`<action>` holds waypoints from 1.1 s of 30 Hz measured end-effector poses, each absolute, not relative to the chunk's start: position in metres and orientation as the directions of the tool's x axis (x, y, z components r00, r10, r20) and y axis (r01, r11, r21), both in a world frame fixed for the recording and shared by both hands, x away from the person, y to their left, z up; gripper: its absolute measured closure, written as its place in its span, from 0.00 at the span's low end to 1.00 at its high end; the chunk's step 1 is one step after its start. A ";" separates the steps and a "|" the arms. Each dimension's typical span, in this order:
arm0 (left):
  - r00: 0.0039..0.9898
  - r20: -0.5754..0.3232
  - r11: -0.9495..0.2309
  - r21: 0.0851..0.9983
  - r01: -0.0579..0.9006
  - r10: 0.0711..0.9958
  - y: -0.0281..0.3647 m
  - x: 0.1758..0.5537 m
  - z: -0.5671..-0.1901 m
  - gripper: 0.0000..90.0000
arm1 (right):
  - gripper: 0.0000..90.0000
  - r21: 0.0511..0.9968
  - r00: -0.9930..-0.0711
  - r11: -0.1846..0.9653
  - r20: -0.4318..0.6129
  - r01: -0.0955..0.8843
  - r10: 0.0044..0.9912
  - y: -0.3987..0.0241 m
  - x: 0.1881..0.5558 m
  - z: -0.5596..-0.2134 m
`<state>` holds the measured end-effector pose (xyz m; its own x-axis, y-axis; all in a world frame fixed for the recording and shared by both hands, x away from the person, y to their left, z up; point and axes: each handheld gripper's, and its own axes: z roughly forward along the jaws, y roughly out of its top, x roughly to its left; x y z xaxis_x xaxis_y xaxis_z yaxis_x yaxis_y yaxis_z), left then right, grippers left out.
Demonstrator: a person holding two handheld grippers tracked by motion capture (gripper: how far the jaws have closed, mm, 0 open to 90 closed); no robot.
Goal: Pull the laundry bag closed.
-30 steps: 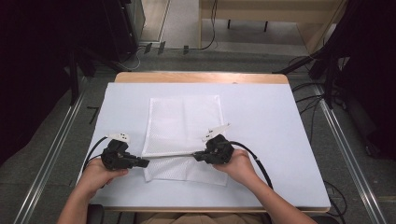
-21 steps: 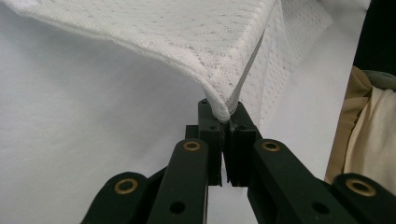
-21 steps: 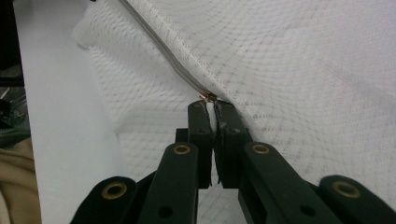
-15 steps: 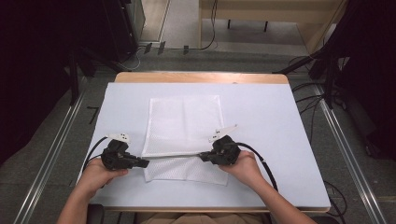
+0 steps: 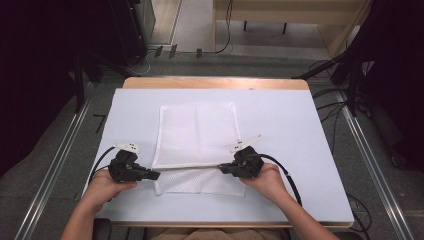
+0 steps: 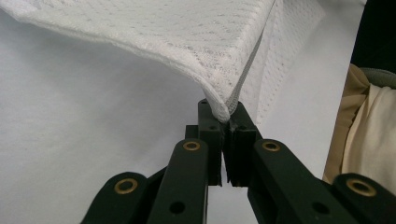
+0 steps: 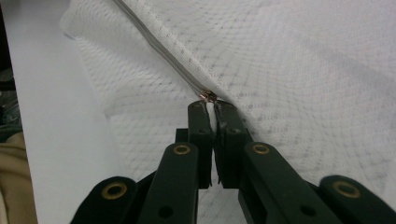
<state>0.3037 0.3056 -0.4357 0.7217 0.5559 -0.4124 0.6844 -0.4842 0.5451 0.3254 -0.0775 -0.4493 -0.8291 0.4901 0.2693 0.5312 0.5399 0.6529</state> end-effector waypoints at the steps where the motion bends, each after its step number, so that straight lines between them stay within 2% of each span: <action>1: 0.723 -0.412 -0.486 0.544 0.683 0.555 0.306 0.304 -0.436 0.98 | 0.98 0.655 -0.829 0.538 0.268 0.531 0.492 -0.079 0.326 -0.450; 33: 0.708 -0.420 -0.482 0.527 0.700 0.568 0.309 0.303 -0.437 0.98 | 0.98 0.628 -0.793 0.519 0.288 0.580 0.538 -0.116 0.325 -0.449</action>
<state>0.3033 0.3088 -0.4373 0.7077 0.5679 -0.4203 0.6998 -0.4818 0.5274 0.3254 -0.1159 -0.4489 -0.7925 0.5376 0.2880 0.5800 0.5186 0.6282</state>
